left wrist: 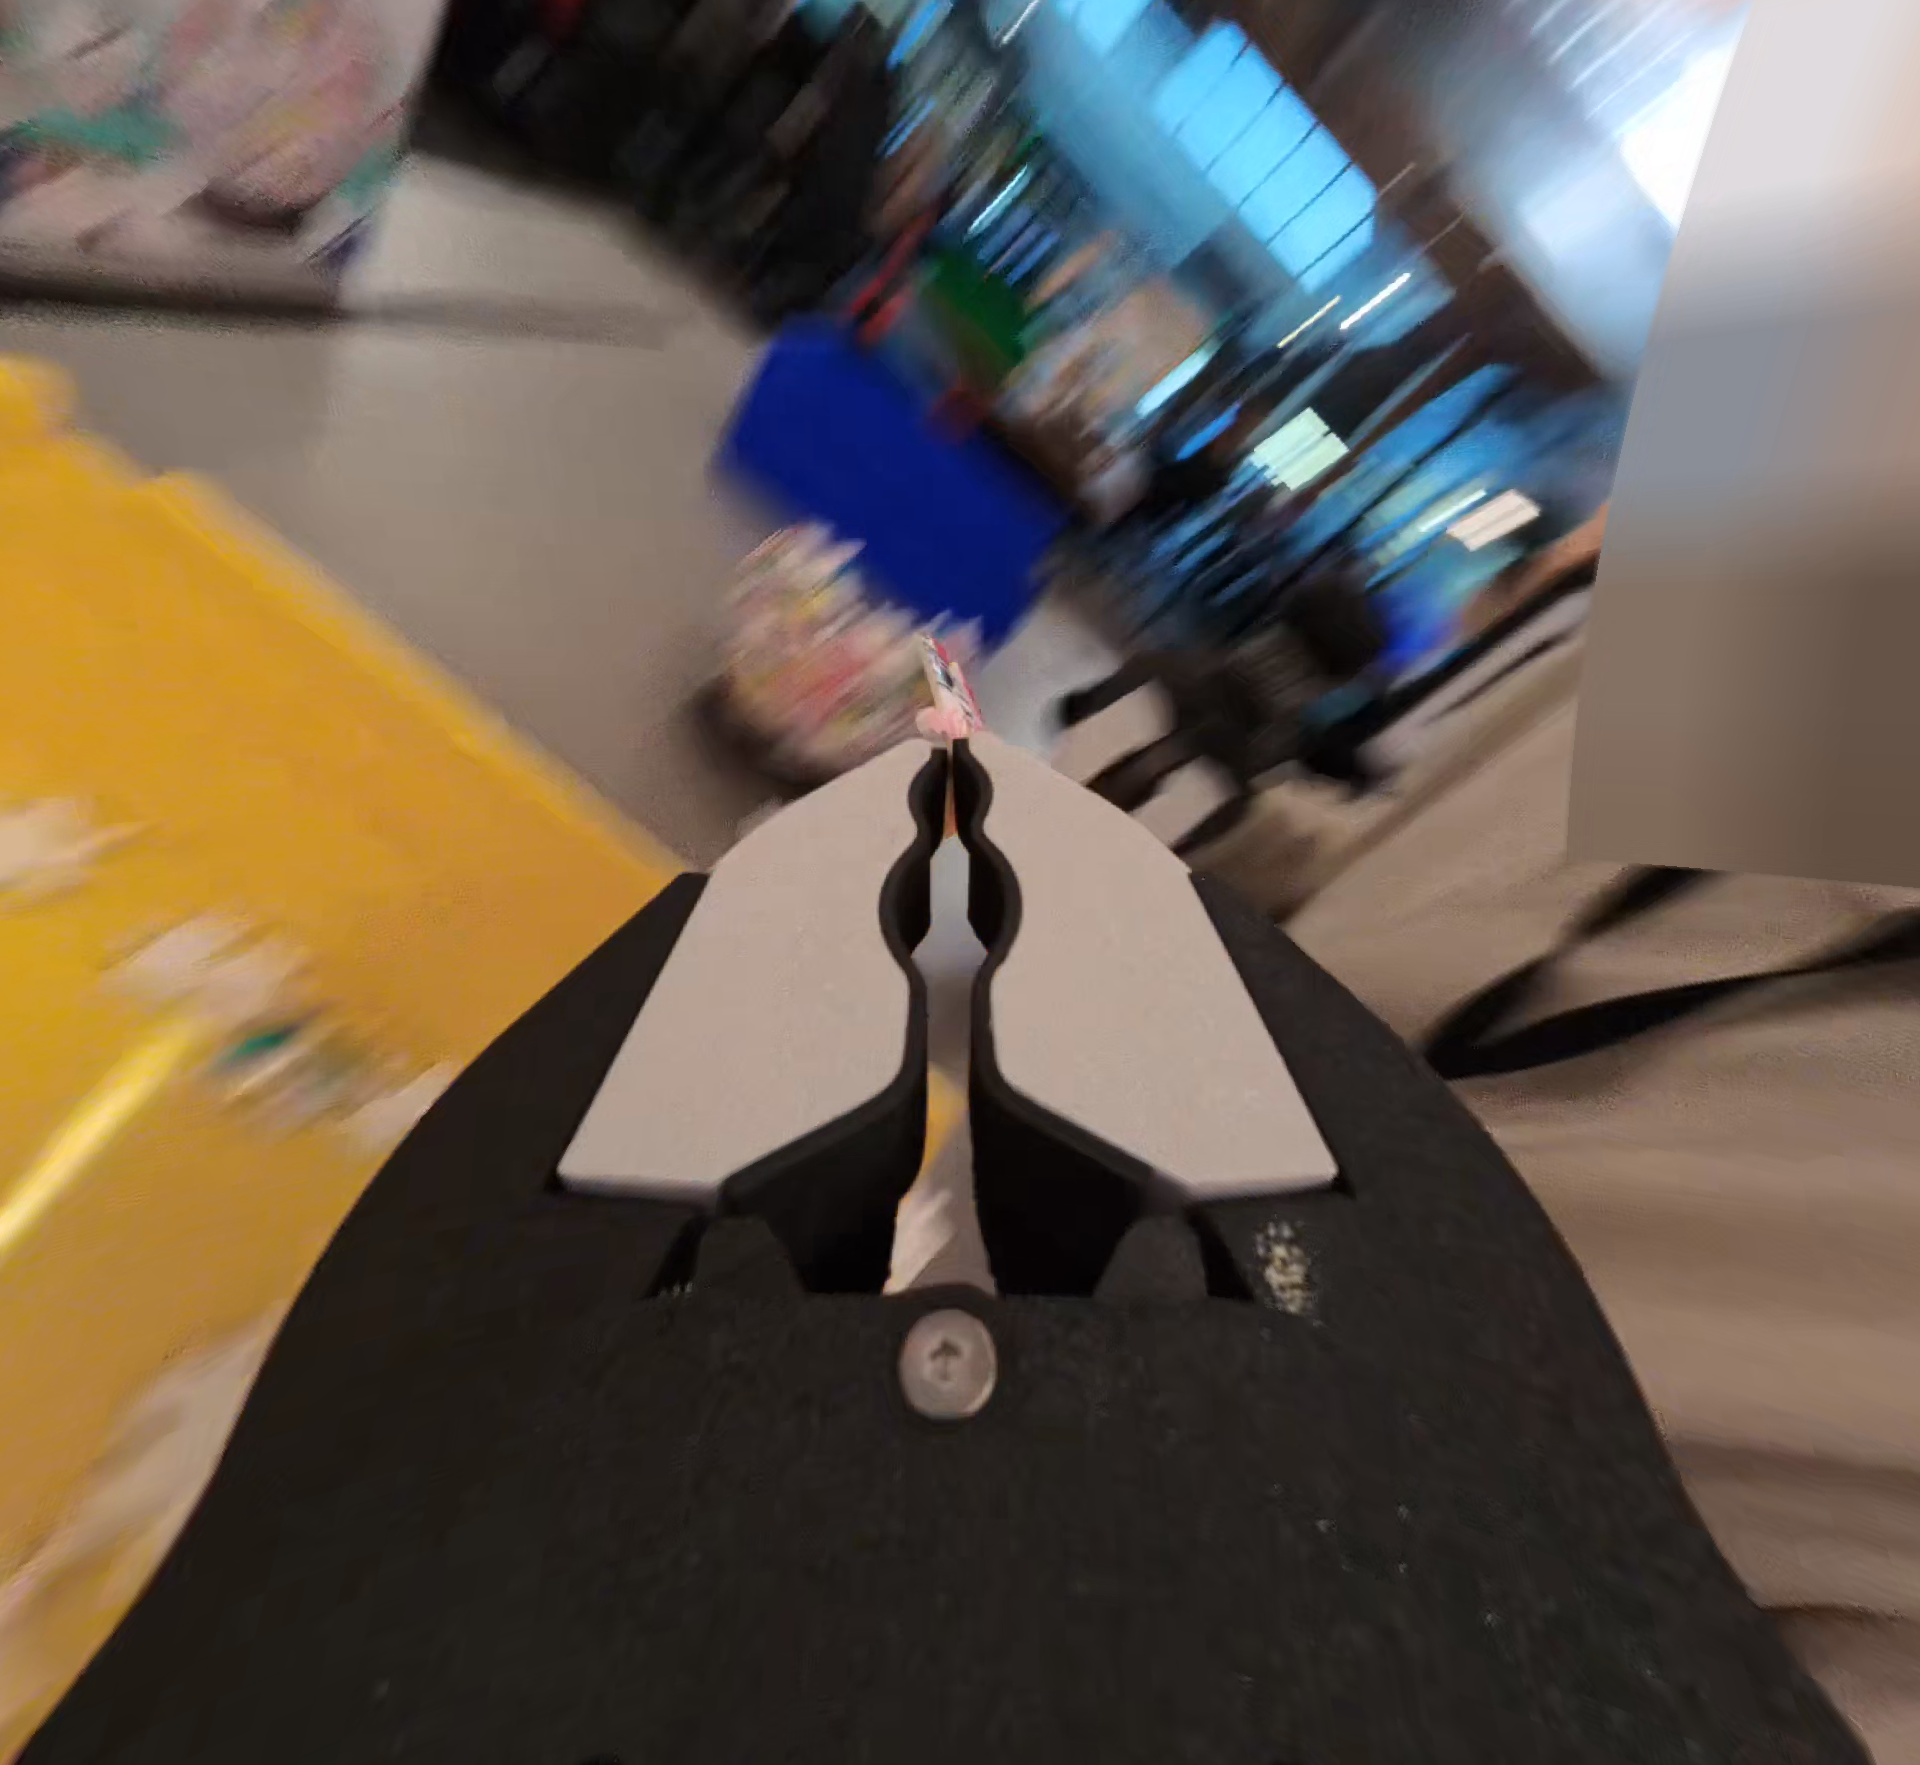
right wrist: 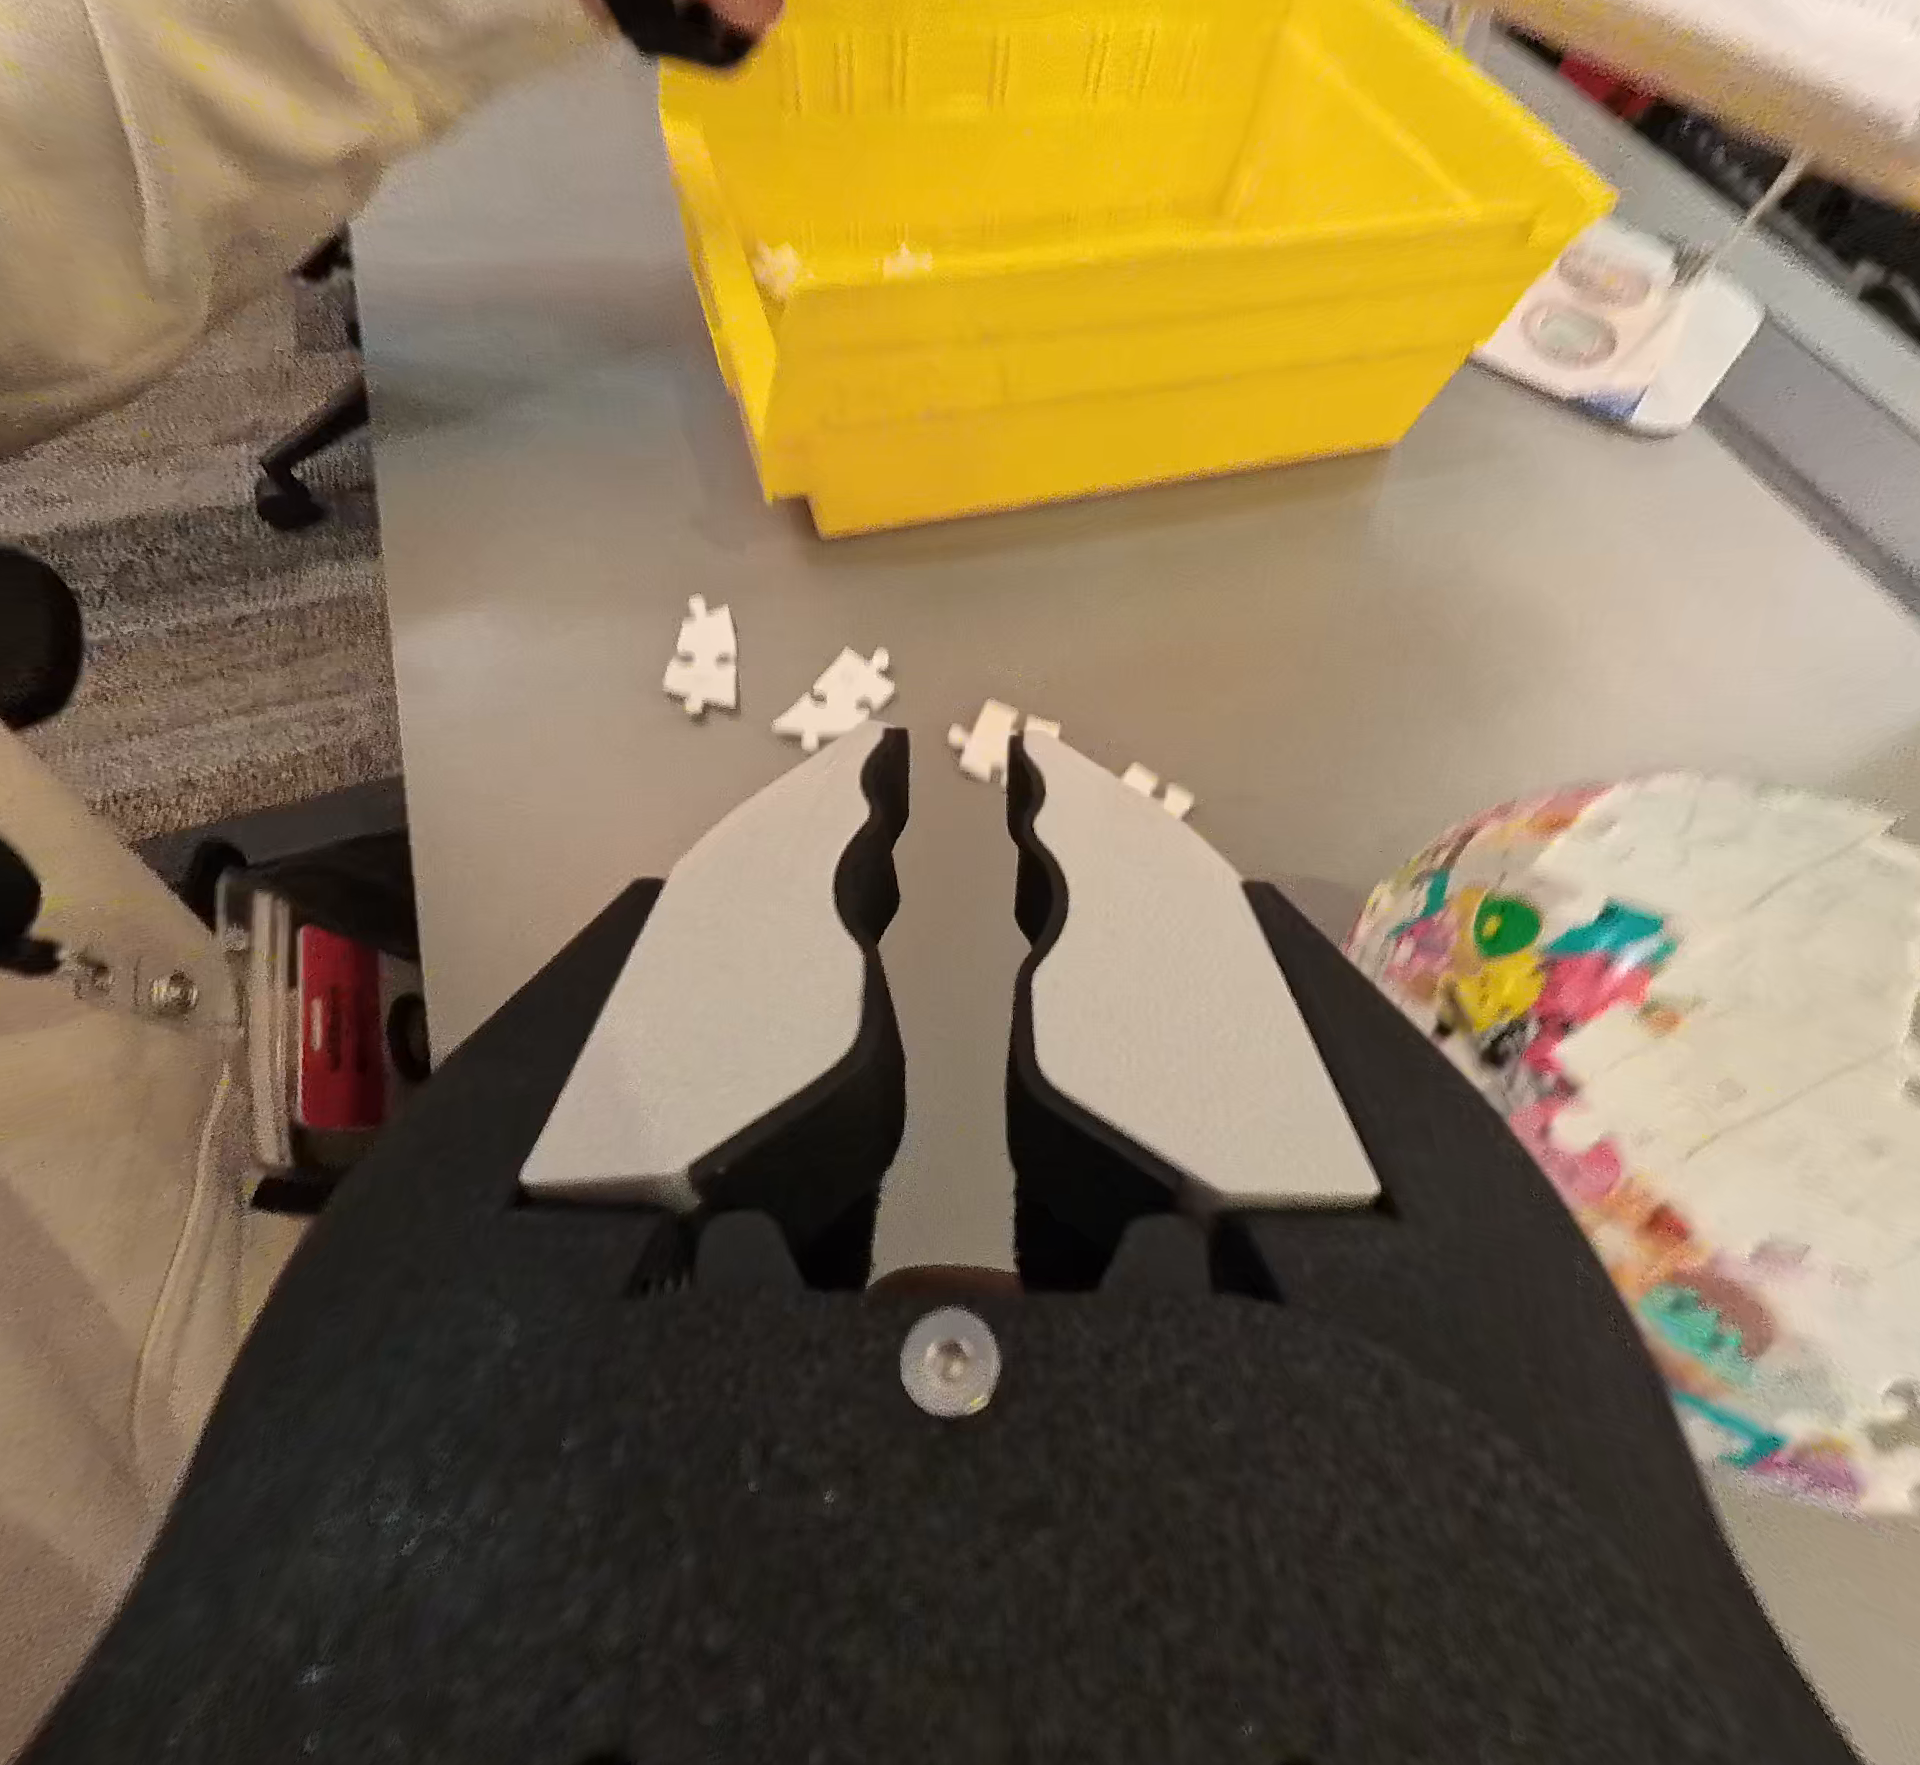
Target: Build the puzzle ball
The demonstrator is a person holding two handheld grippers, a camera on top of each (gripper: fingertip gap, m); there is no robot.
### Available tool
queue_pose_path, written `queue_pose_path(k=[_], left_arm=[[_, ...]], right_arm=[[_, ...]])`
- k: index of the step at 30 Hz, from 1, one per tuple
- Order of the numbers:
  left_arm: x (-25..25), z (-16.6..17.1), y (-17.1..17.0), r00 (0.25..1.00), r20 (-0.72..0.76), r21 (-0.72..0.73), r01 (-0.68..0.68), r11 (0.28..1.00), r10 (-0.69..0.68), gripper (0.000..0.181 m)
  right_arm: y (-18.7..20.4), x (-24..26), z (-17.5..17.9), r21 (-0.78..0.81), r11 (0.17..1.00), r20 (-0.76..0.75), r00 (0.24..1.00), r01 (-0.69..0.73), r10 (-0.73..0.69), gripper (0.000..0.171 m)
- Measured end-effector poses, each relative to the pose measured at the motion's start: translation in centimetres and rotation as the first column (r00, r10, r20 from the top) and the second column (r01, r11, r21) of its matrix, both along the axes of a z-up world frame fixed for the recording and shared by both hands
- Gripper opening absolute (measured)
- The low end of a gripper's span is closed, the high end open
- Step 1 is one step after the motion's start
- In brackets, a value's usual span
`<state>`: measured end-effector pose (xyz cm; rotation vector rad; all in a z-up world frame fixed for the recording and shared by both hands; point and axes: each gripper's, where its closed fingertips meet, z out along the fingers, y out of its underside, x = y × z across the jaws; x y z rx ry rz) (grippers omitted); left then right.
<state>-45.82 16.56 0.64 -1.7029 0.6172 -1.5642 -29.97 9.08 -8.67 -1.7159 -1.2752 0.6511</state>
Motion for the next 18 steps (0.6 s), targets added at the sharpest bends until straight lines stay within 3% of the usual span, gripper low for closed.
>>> queue_pose_path(k=[2,5,8,12,15,18], left_arm=[[0.4,3.4,-2.0,0.950,0.297,0.009,0.103,0.995,-0.101,0.000],[2.8,5.0,-4.2,0.855,0.486,-0.016,0.214,0.977,-0.180,0.000],[6.7,4.2,-5.5,0.870,0.459,-0.122,0.263,0.957,-0.181,0.000],[10.2,2.8,-5.8,0.917,0.386,-0.366,0.255,0.895,-0.103,0.000],[12.0,2.2,-6.1,0.935,0.351,-0.479,0.230,0.847,-0.055,0.000],[13.7,1.4,-6.4,0.953,0.302,-0.540,0.201,0.817,-0.034,0.000]], right_arm=[[0.5,-1.2,2.7,0.047,0.998,-0.063,0.997,-0.031,0.034,0.018],[0.5,-3.3,8.3,0.137,0.985,-0.199,0.971,-0.106,0.133,0.018],[0.3,-4.7,12.4,0.306,0.941,-0.198,0.958,-0.143,0.209,0.018],[0.6,-3.4,12.8,0.501,0.856,-0.070,0.979,-0.131,0.191,0.018],[1.2,-1.5,11.6,0.683,0.717,0.097,0.990,-0.140,0.102,0.016],[0.9,-0.5,11.4,0.806,0.568,0.171,0.984,-0.164,0.042,0.012]])
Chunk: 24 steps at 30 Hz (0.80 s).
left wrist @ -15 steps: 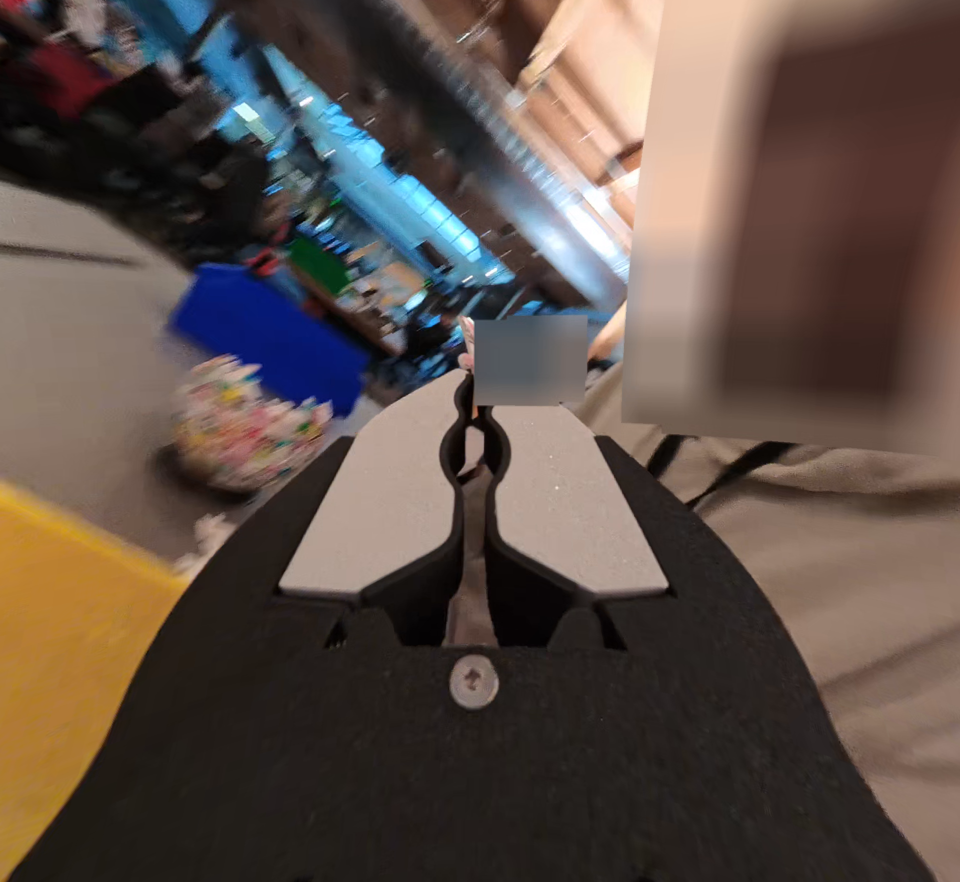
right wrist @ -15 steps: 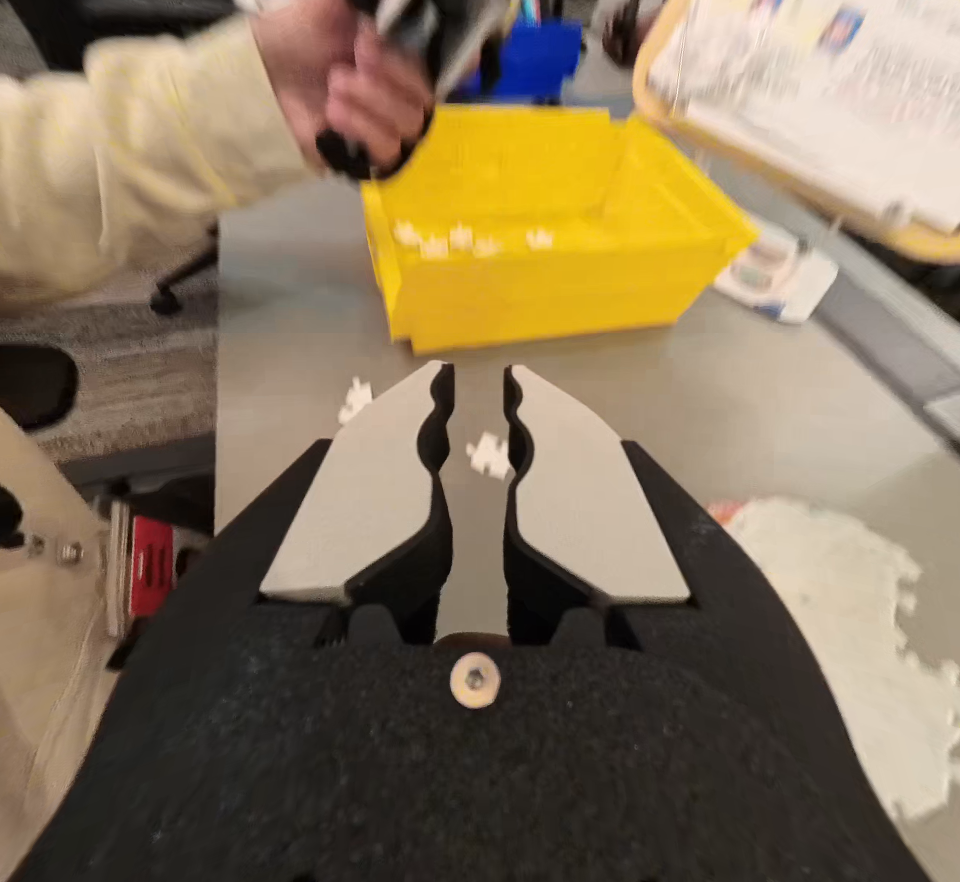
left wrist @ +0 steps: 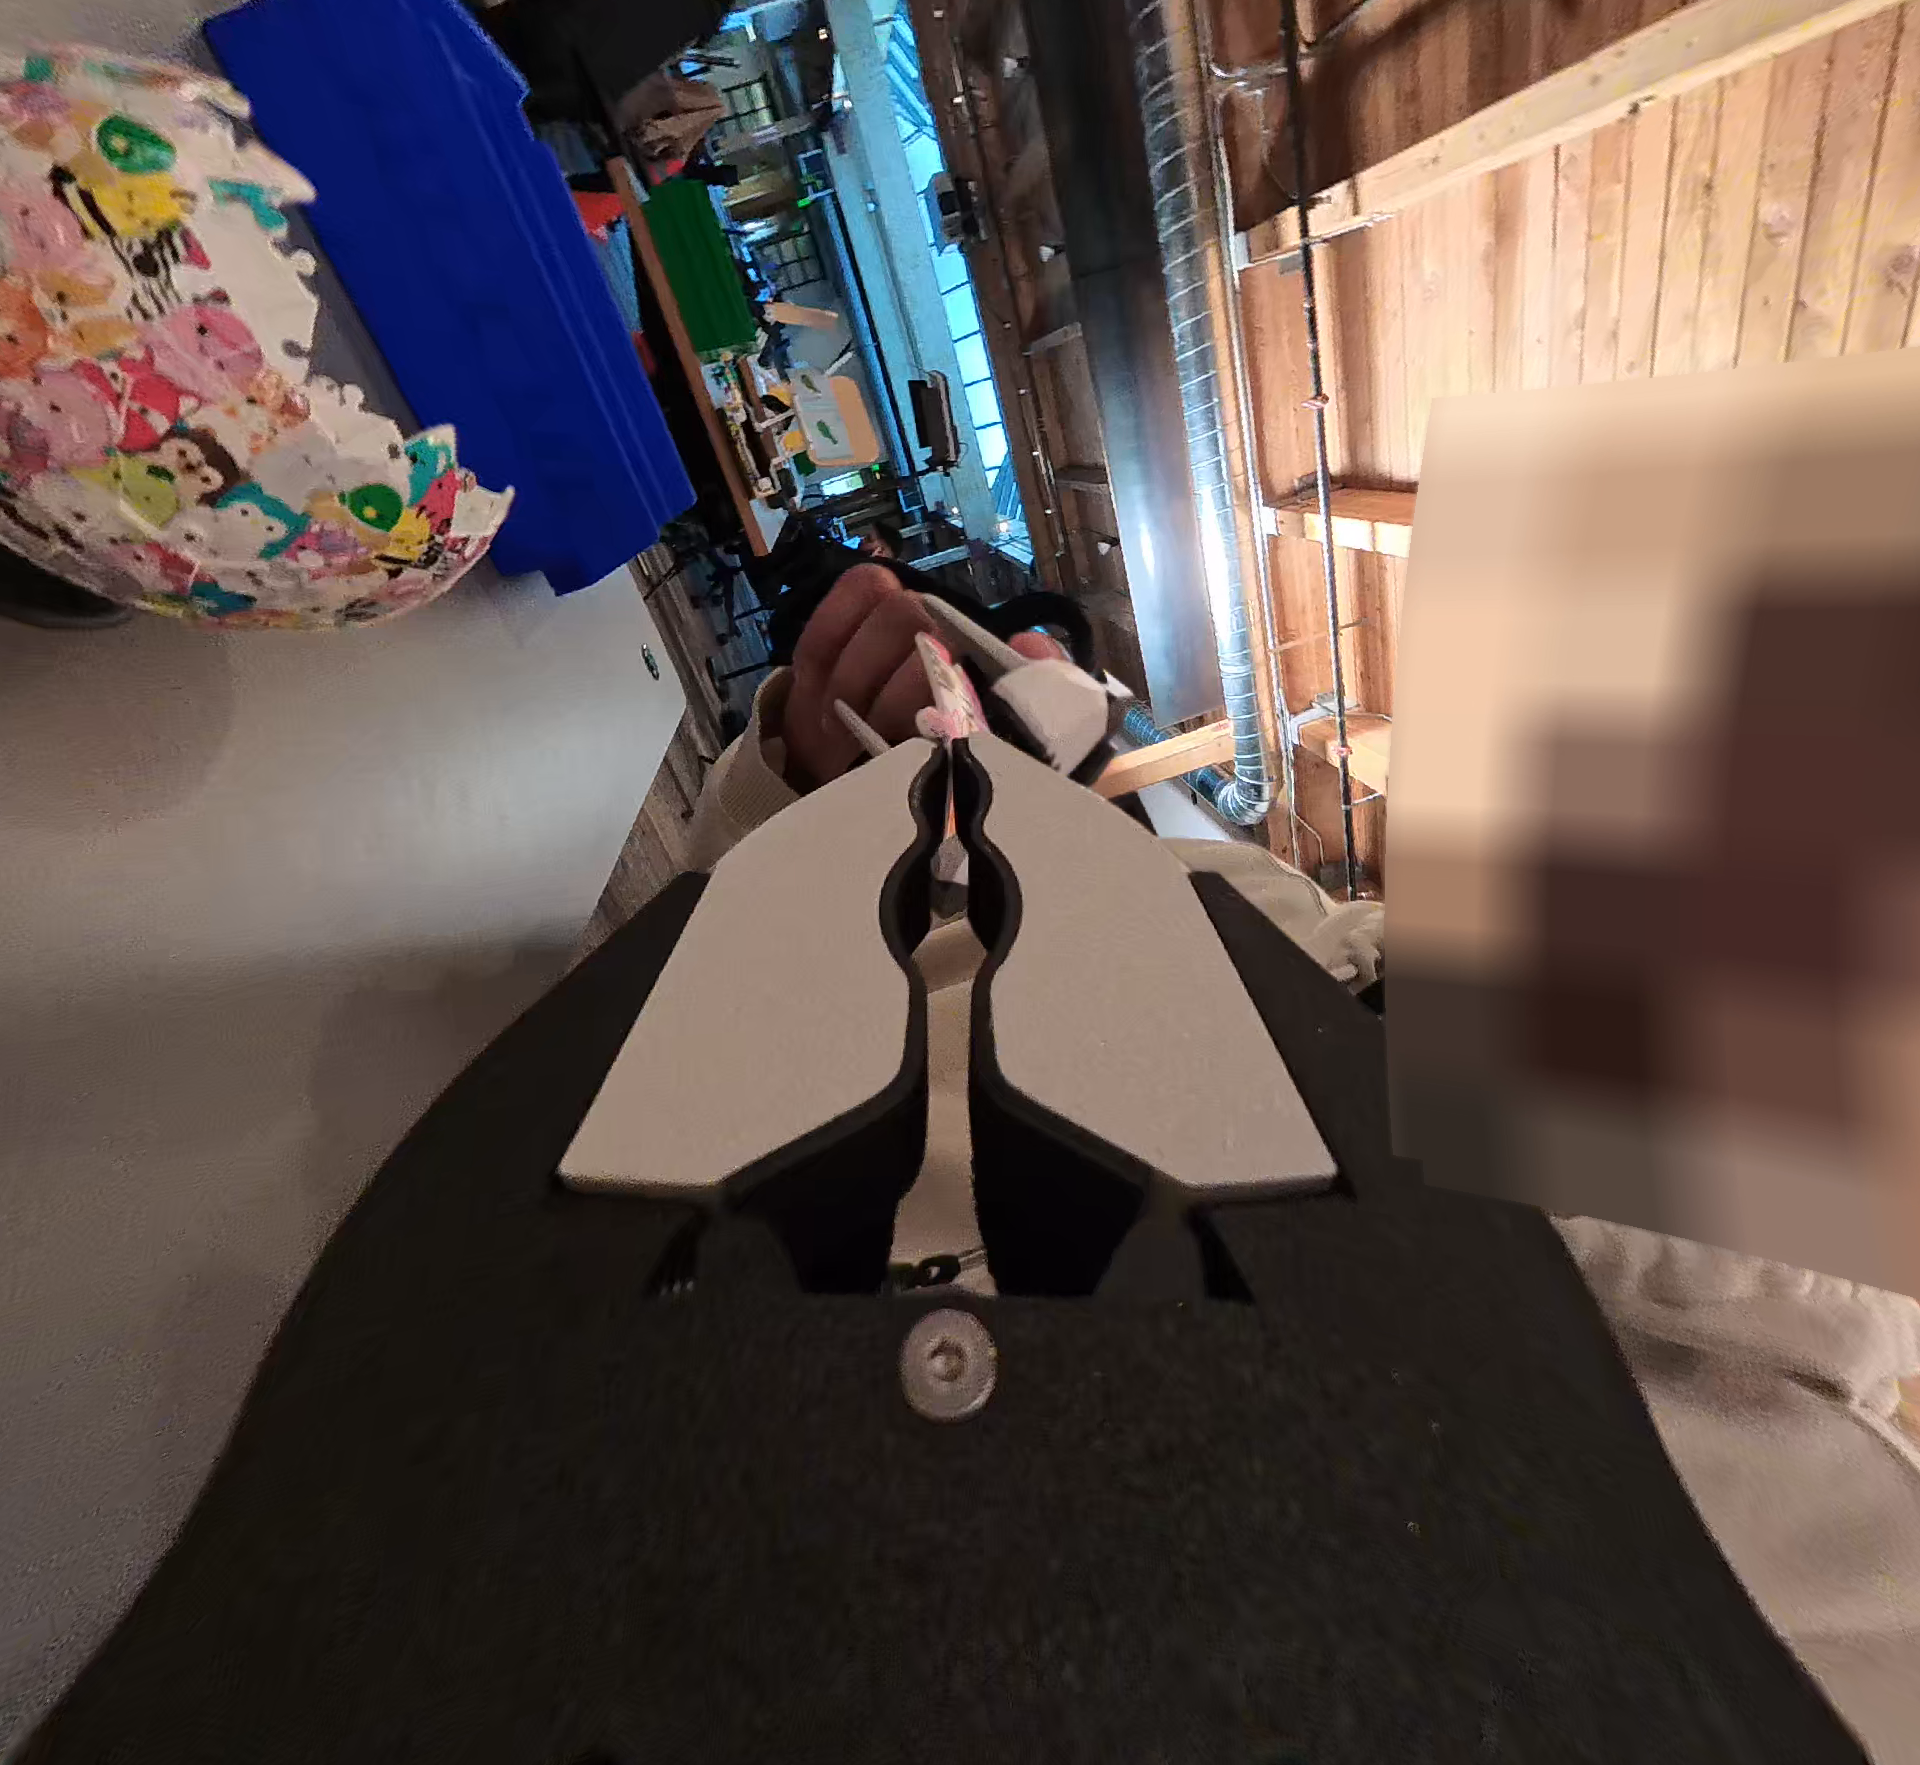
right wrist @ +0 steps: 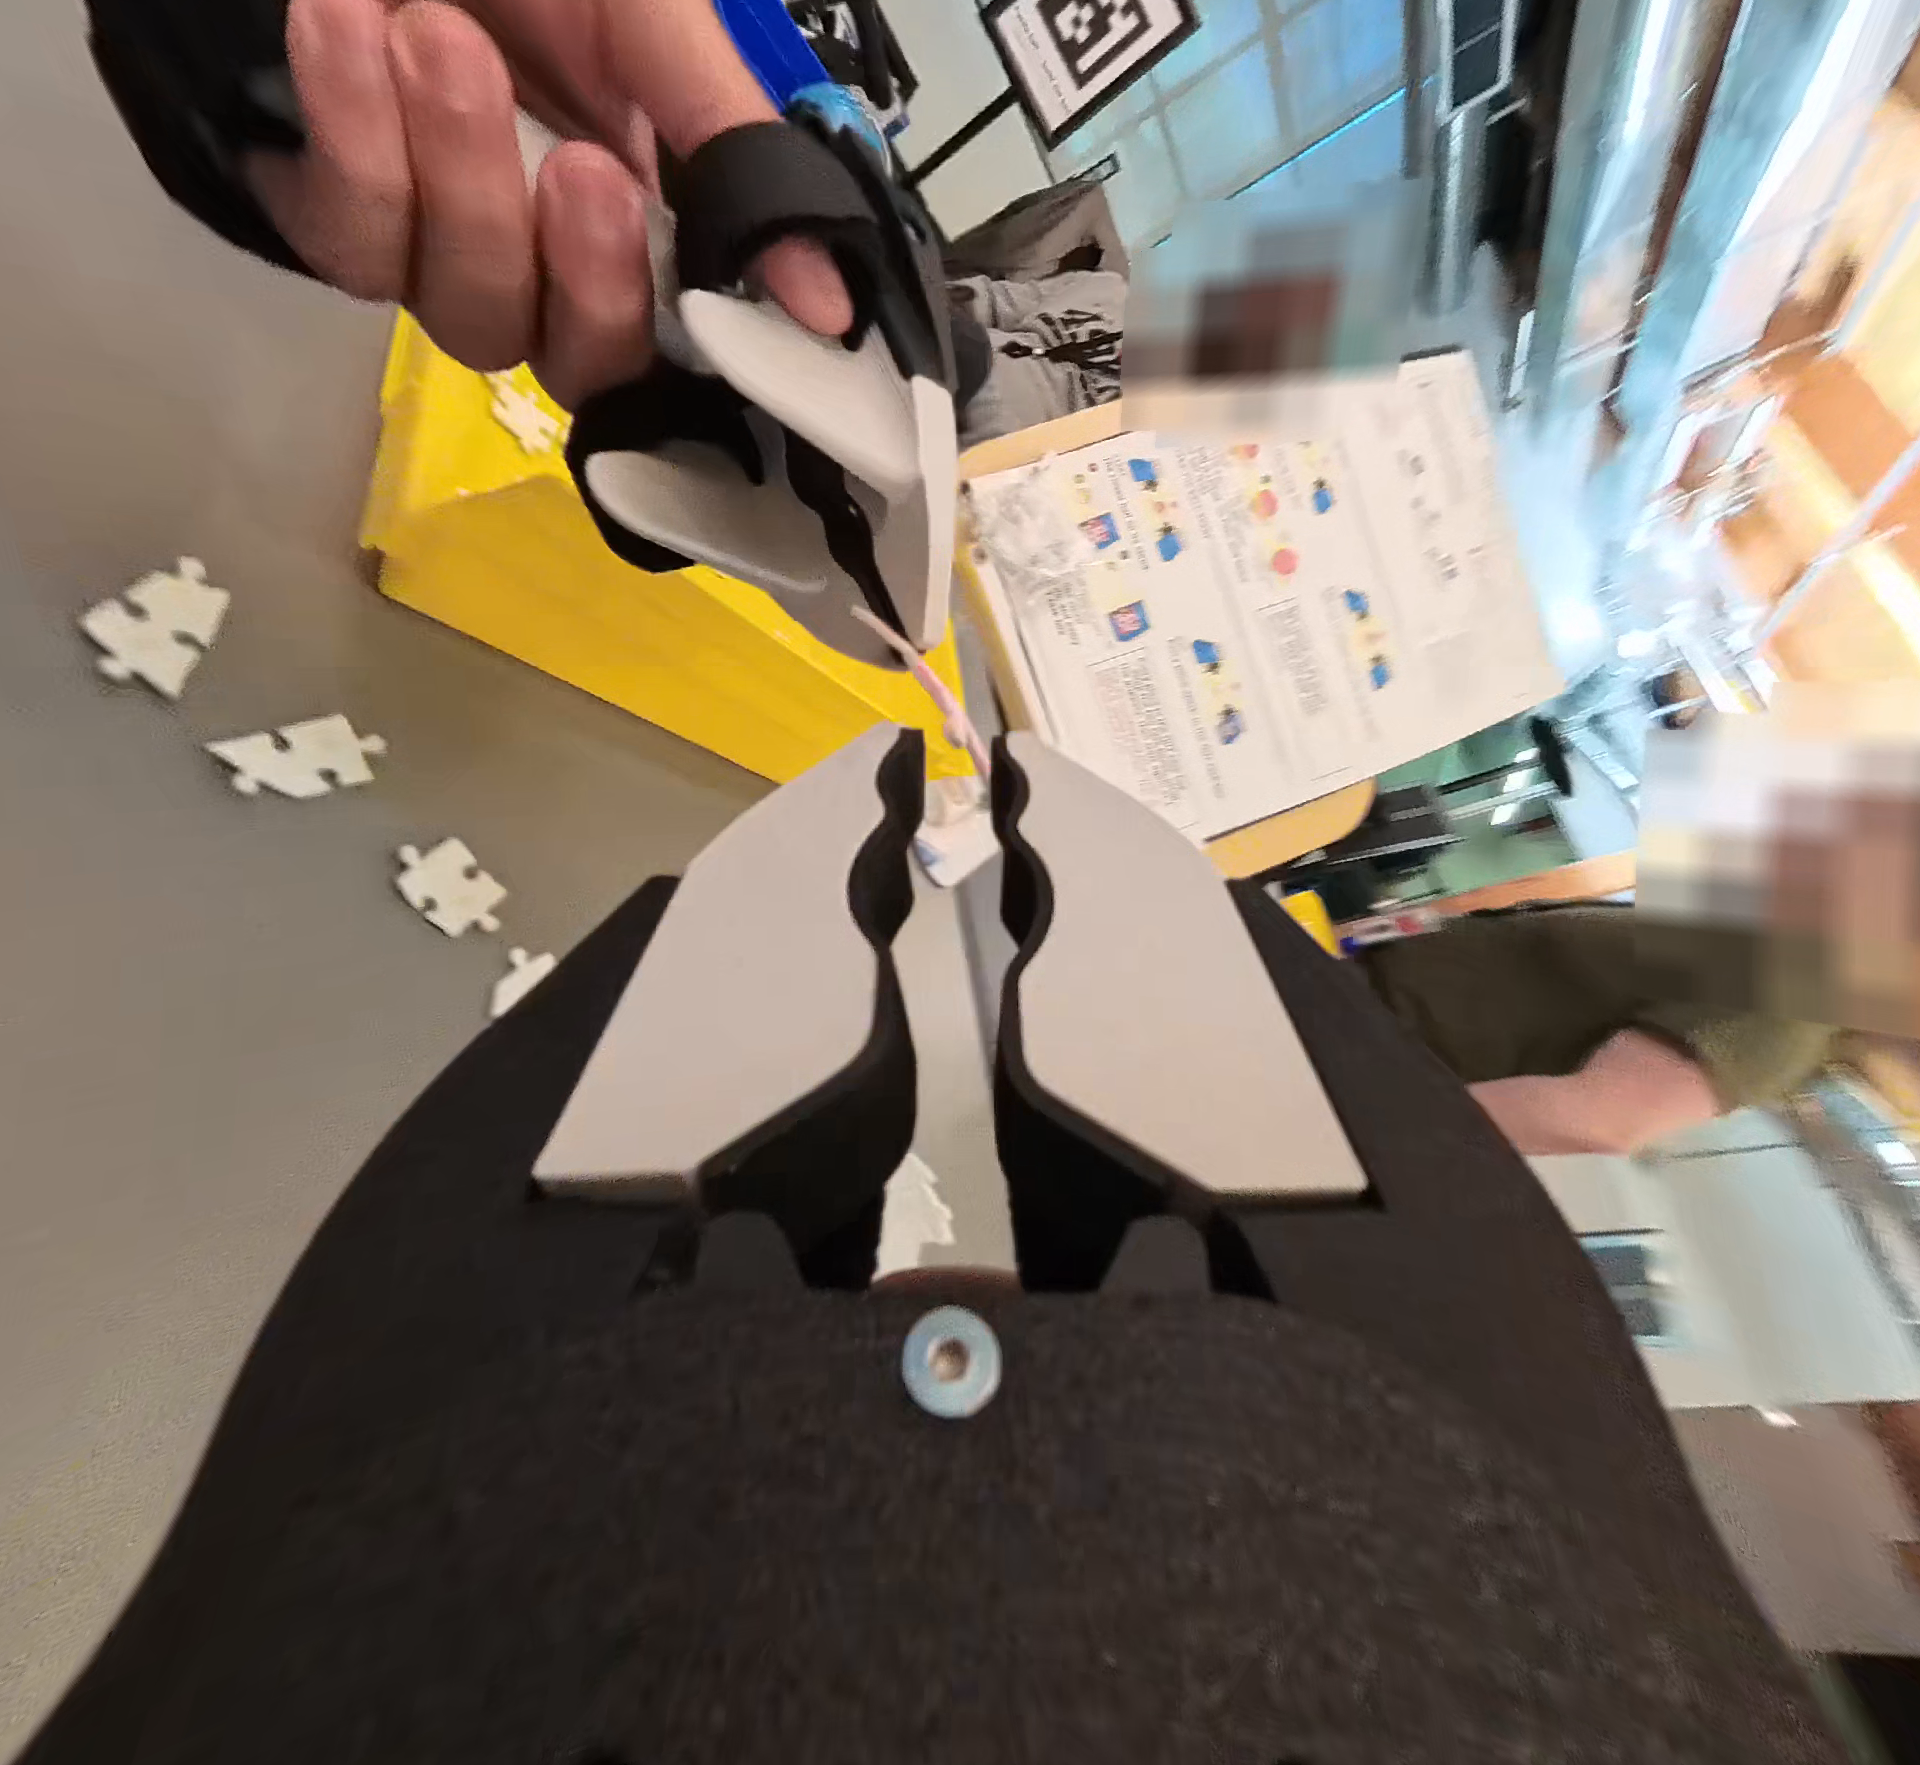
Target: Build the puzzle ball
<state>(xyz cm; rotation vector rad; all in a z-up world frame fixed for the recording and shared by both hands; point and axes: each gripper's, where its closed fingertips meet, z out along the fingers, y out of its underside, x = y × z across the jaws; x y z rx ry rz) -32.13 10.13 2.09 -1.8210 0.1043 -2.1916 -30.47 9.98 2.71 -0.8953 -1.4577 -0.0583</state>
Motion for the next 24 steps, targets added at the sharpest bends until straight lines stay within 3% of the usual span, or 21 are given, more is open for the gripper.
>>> queue_pose_path(k=[5,8,11,14,16,21,24], left_arm=[[1.9,-0.8,-0.5,0.998,-0.061,-0.056,-0.002,0.998,-0.001,0.001],[2.6,-1.4,-0.8,0.993,-0.115,-0.038,0.007,0.999,-0.012,0.003],[2.0,-1.2,-0.7,0.988,-0.152,0.033,-0.016,0.999,0.021,0.032],[0.8,-2.5,0.2,0.938,-0.317,0.198,-0.076,0.977,0.137,0.058],[0.9,-2.6,-0.2,0.922,-0.353,0.323,-0.042,0.946,0.161,0.052],[3.0,-3.1,-1.1,0.881,-0.417,0.559,0.054,0.828,0.224,0.037],[4.4,-3.2,-1.9,0.879,-0.430,0.614,0.118,0.780,0.206,0.032]], right_arm=[[0.2,1.7,-0.9,0.107,0.993,0.031,0.998,0.056,-0.059,0.003],[-0.2,2.4,-1.7,-0.055,0.998,-0.006,0.999,0.040,-0.041,0.003],[-0.2,3.3,-2.7,-0.335,0.942,-0.112,0.994,-0.027,-0.011,0.002],[0.1,4.2,-4.0,-0.683,0.719,-0.237,0.970,-0.132,-0.048,0.002],[0.3,4.6,-4.1,-0.823,0.514,-0.343,0.933,-0.240,-0.112,0.002],[-0.8,4.7,-4.0,-0.869,0.046,-0.492,0.849,-0.493,-0.191,0.002],[-1.1,4.9,-3.5,-0.814,-0.074,-0.549,0.805,-0.575,-0.225,0.002]])
